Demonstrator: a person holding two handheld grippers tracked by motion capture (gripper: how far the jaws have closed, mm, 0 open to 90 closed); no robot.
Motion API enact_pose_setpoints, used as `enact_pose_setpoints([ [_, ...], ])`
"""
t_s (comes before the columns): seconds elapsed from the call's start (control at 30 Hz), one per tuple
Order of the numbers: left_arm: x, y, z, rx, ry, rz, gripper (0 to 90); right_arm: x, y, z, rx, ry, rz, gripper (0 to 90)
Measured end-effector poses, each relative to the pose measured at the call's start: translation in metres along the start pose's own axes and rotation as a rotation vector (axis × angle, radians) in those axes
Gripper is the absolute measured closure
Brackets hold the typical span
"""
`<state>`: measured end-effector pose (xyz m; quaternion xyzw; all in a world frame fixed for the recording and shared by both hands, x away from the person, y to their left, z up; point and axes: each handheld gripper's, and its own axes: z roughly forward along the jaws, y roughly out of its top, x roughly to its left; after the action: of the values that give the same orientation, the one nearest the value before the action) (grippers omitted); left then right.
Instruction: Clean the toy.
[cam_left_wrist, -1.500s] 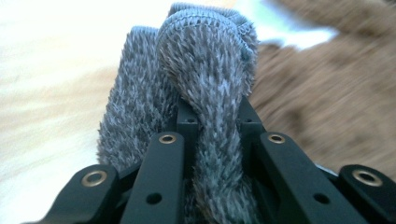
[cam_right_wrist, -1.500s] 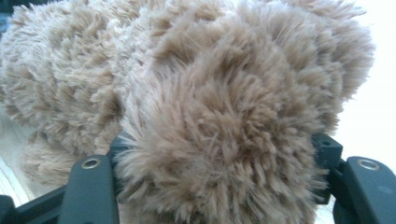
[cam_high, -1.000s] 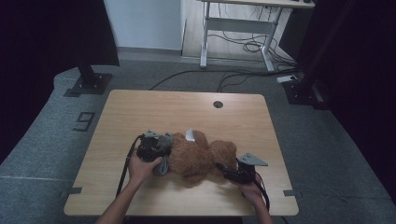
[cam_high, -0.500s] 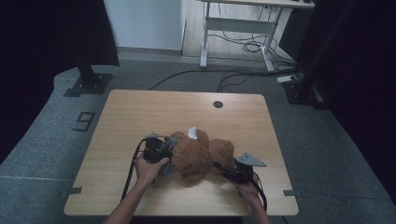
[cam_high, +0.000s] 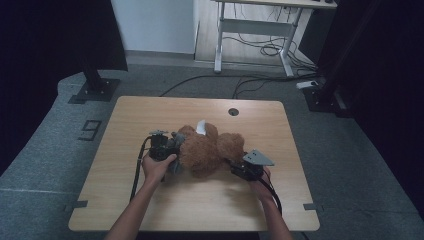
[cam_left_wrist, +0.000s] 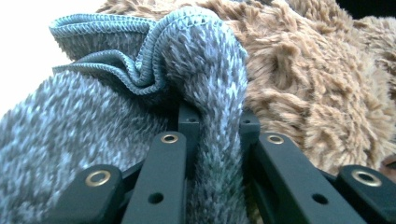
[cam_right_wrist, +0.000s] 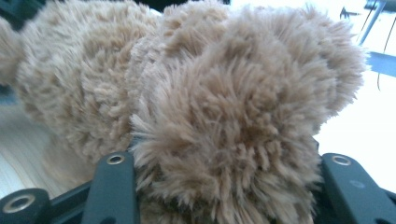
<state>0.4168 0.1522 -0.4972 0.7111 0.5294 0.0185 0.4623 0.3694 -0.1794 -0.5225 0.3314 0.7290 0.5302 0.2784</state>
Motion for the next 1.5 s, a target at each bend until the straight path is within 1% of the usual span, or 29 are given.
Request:
enact_pose_setpoints([
  [0.03,0.001,-0.004,0.001,-0.004,-0.008,-0.003,78.3,0.000,-0.003,0.002,0.015,-0.002,-0.007,44.7],
  [0.07,0.001,-0.008,0.001,-0.015,-0.019,-0.005,78.3,-0.001,-0.007,0.002,0.025,-0.003,-0.004,44.4],
  [0.1,0.001,-0.011,0.000,-0.023,-0.025,-0.003,78.2,-0.002,-0.010,0.002,0.033,0.001,0.007,44.2],
  [0.13,0.000,-0.013,-0.001,-0.025,-0.027,0.001,78.2,-0.003,-0.014,0.000,0.028,0.011,0.021,44.0],
  [0.2,-0.004,-0.016,-0.004,-0.020,-0.017,0.023,78.1,-0.004,-0.019,-0.003,0.037,0.025,0.043,43.4],
  [0.27,-0.009,-0.022,-0.007,-0.019,-0.008,0.048,78.1,-0.003,-0.022,-0.007,0.043,0.033,0.054,42.8],
  [0.3,-0.009,-0.025,-0.009,-0.017,-0.008,0.057,78.1,-0.002,-0.023,-0.009,0.055,0.036,0.061,42.7],
  [0.37,-0.012,-0.033,-0.013,-0.026,-0.011,0.070,78.0,0.001,-0.025,-0.012,0.060,0.034,0.044,42.4],
  [0.43,-0.014,-0.041,-0.017,-0.034,-0.016,0.082,77.9,0.004,-0.027,-0.016,0.068,0.035,0.046,42.3],
  [0.47,-0.015,-0.044,-0.018,-0.039,-0.020,0.086,77.9,0.005,-0.029,-0.018,0.070,0.032,0.033,42.2],
  [0.6,-0.020,-0.051,-0.025,-0.031,-0.020,0.120,77.6,0.010,-0.033,-0.024,0.077,0.022,0.000,42.4],
  [0.63,-0.021,-0.051,-0.028,-0.028,-0.013,0.130,77.3,0.011,-0.034,-0.026,0.079,0.020,-0.009,42.4],
  [0.67,-0.024,-0.050,-0.033,-0.038,0.009,0.146,77.1,0.012,-0.034,-0.028,0.080,0.017,-0.020,42.4],
  [0.7,-0.025,-0.048,-0.036,-0.050,0.022,0.153,76.7,0.014,-0.035,-0.030,0.082,0.015,-0.036,42.6],
  [0.77,-0.031,-0.039,-0.045,-0.073,0.050,0.180,76.6,0.016,-0.035,-0.032,0.092,0.015,-0.042,42.6],
  [0.8,-0.036,-0.032,-0.049,-0.086,0.058,0.194,76.5,0.016,-0.035,-0.033,0.094,0.016,-0.044,42.7],
  [0.9,-0.050,-0.014,-0.057,-0.118,0.050,0.223,76.3,0.014,-0.036,-0.033,0.097,0.024,-0.044,42.6],
  [0.93,-0.057,-0.007,-0.059,-0.137,0.043,0.234,76.2,0.014,-0.036,-0.033,0.097,0.025,-0.046,42.6],
  [0.97,-0.062,-0.002,-0.060,-0.146,0.037,0.242,76.2,0.013,-0.036,-0.034,0.097,0.026,-0.046,42.6],
  [1.0,-0.069,0.004,-0.060,-0.159,0.027,0.254,76.2,0.013,-0.036,-0.034,0.098,0.027,-0.045,42.6],
  [1.07,-0.080,0.012,-0.057,-0.162,0.014,0.276,76.1,0.013,-0.036,-0.034,0.101,0.028,-0.042,42.6],
  [1.1,-0.085,0.015,-0.053,-0.153,0.009,0.287,76.0,0.013,-0.036,-0.034,0.100,0.028,-0.041,42.6],
  [1.13,-0.090,0.016,-0.047,-0.138,0.004,0.291,75.9,0.012,-0.036,-0.034,0.102,0.029,-0.039,42.5],
  [1.17,-0.093,0.015,-0.040,-0.111,0.005,0.299,75.7,0.012,-0.036,-0.034,0.103,0.030,-0.037,42.5],
  [1.2,-0.095,0.014,-0.031,-0.084,0.019,0.310,75.6,0.012,-0.036,-0.034,0.103,0.031,-0.036,42.4],
  [1.27,-0.096,0.008,-0.017,-0.051,0.041,0.316,75.2,0.012,-0.036,-0.034,0.101,0.033,-0.032,42.2],
  [1.33,-0.091,0.002,-0.009,-0.059,0.068,0.312,75.5,0.011,-0.036,-0.034,0.102,0.034,-0.027,41.9],
  [1.43,-0.084,-0.007,-0.005,-0.057,0.079,0.305,76.8,0.010,-0.036,-0.035,0.102,0.045,-0.011,40.5],
  [1.5,-0.081,-0.016,-0.006,-0.071,0.079,0.300,77.3,0.009,-0.035,-0.035,0.098,0.051,0.002,37.1],
])
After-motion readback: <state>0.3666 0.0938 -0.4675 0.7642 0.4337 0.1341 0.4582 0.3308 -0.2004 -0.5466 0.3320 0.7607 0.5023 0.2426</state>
